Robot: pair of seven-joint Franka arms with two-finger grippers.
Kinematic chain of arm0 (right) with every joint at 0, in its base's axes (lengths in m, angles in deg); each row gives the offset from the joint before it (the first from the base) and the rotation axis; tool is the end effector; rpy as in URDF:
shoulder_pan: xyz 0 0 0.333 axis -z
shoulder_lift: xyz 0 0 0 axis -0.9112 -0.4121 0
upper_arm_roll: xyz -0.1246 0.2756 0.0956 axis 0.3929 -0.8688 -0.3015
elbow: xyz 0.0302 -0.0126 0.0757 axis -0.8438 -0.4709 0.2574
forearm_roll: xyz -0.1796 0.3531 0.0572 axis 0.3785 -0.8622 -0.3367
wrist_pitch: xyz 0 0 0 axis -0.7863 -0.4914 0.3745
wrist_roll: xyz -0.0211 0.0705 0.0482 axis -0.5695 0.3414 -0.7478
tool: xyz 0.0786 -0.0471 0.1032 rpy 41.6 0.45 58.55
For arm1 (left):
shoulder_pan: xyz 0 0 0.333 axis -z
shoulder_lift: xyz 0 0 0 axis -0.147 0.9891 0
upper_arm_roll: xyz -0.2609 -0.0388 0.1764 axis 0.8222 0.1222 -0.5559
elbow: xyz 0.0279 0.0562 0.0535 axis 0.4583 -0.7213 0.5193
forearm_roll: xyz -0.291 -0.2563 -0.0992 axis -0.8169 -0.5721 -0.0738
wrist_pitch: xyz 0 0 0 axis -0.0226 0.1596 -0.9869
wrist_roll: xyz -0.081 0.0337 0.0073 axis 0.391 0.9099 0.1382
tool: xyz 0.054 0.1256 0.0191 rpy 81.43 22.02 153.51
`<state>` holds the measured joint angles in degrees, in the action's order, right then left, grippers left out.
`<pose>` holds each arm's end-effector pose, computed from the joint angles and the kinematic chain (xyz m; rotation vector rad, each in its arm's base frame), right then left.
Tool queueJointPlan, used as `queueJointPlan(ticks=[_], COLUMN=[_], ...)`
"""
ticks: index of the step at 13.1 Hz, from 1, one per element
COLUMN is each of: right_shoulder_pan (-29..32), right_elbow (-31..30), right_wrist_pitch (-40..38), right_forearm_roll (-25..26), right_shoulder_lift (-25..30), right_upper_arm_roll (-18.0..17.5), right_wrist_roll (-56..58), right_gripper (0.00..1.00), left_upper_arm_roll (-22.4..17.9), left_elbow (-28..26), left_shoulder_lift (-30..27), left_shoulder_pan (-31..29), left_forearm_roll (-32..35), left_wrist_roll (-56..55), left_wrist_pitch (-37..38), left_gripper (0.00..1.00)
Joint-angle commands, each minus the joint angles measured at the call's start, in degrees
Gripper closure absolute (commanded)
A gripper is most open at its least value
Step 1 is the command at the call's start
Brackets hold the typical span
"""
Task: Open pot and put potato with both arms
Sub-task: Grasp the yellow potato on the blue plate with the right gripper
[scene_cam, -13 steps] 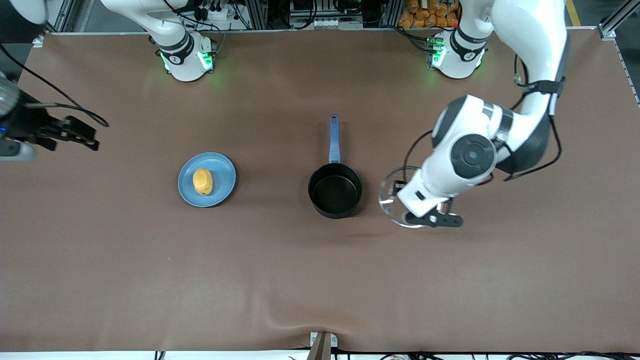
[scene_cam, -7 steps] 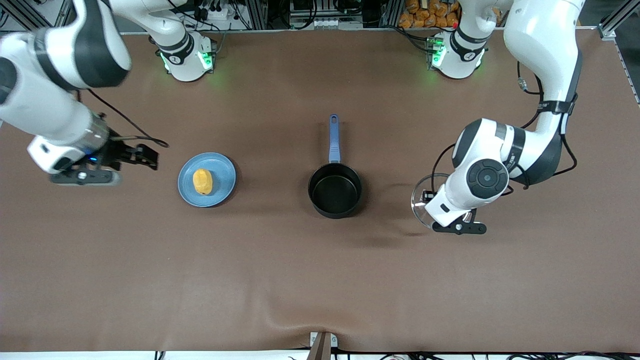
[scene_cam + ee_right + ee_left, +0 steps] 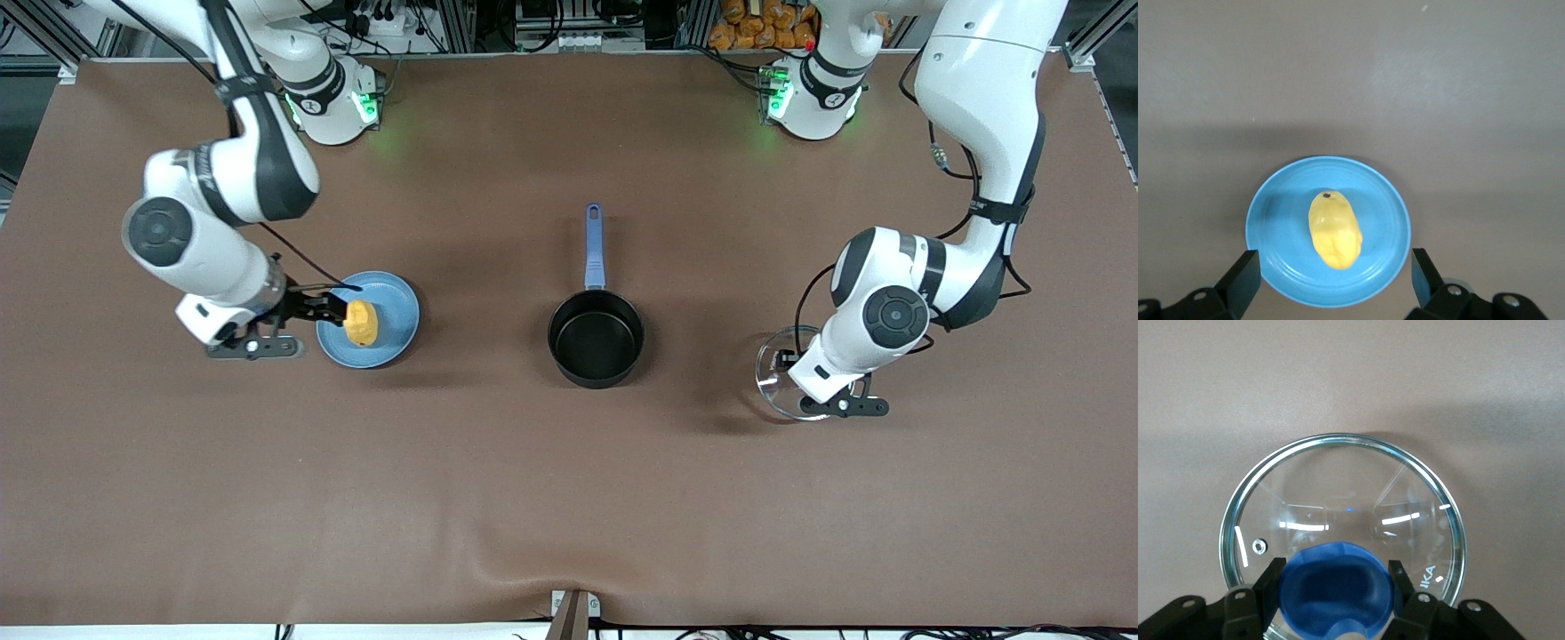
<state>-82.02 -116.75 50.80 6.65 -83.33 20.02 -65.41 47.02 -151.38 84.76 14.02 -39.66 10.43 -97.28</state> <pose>0.5598 0.1203 0.2979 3.1248 0.0659 -0.1058 0.6218 -0.1412 0.2149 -3.0491 0.0952 0.0965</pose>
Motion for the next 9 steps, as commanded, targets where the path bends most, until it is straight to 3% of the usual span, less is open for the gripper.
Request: queueJointPlan(ticks=[1,5,9], right_shoulder_pan=[-0.79,-1.93,-1.93], right_elbow=[-2.06,-7.58,-9.17], right_wrist_pitch=[3.78,13.61,17.58], right_forearm_roll=[-0.13,-0.22,-0.22], right_shoulder_lift=[-1.59,-4.32,-6.78], right_upper_arm_roll=[0.29,0.29,0.21], right_wrist_roll=[-0.69,0.27,2.12], right_gripper=[0.00,0.00,0.00], left_upper_arm_roll=[0.52,0.52,0.52], left_elbow=[-2.27,-2.53,-2.44], left_shoulder_lift=[-1.56,0.55,1.25], left_shoulder_pan=[-1.17,-3.54,-4.78], left_forearm_roll=[1.42,1.42,1.51], left_wrist_roll=[0.18,3.07,4.75], left_wrist_pitch=[-1.64,-5.94,-6.57], left_gripper=[1.00,1.00,1.00])
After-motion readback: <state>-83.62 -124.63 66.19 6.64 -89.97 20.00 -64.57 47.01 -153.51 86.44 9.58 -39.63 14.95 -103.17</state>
